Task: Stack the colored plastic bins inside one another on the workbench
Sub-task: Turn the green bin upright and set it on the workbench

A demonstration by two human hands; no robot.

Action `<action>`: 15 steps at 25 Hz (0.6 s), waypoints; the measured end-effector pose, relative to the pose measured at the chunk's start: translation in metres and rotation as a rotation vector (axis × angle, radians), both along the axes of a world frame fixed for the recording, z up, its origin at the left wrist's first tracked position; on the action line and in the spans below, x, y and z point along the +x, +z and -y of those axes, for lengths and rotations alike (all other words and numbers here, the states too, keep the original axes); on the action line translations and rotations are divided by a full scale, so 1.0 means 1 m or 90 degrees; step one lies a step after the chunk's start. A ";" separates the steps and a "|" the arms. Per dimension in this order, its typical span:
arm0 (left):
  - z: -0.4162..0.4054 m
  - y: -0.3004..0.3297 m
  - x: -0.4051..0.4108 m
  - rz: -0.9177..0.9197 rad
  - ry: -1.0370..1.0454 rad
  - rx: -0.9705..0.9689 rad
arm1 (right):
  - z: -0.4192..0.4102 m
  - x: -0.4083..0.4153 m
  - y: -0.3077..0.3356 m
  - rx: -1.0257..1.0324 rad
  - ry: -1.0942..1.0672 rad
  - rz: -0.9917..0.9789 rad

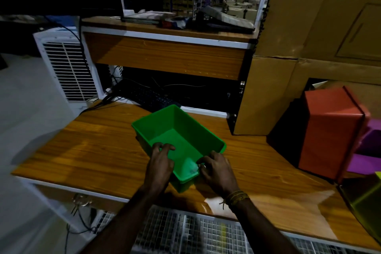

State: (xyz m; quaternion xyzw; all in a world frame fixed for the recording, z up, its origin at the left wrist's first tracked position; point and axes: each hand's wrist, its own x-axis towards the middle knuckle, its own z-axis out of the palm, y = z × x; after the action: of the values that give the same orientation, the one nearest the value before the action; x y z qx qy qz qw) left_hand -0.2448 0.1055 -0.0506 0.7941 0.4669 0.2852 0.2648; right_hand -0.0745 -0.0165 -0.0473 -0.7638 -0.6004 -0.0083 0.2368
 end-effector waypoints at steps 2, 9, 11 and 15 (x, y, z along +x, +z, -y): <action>-0.005 -0.008 -0.004 0.006 -0.016 0.001 | -0.001 0.001 -0.001 -0.001 0.001 0.004; -0.005 0.000 -0.041 -0.138 0.118 0.053 | -0.015 0.001 -0.002 -0.059 0.017 -0.064; 0.010 0.001 -0.044 -0.127 0.144 0.021 | -0.023 -0.010 -0.004 -0.062 0.008 -0.091; 0.049 -0.014 -0.053 -0.094 0.164 0.065 | -0.034 -0.038 -0.014 -0.037 -0.068 -0.051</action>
State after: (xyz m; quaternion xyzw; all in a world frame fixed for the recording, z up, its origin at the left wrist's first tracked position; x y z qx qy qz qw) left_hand -0.2979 0.0567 -0.0647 0.7587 0.5680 0.2811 0.1506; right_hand -0.1124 0.0172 -0.0618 -0.8010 -0.5487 0.0274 0.2377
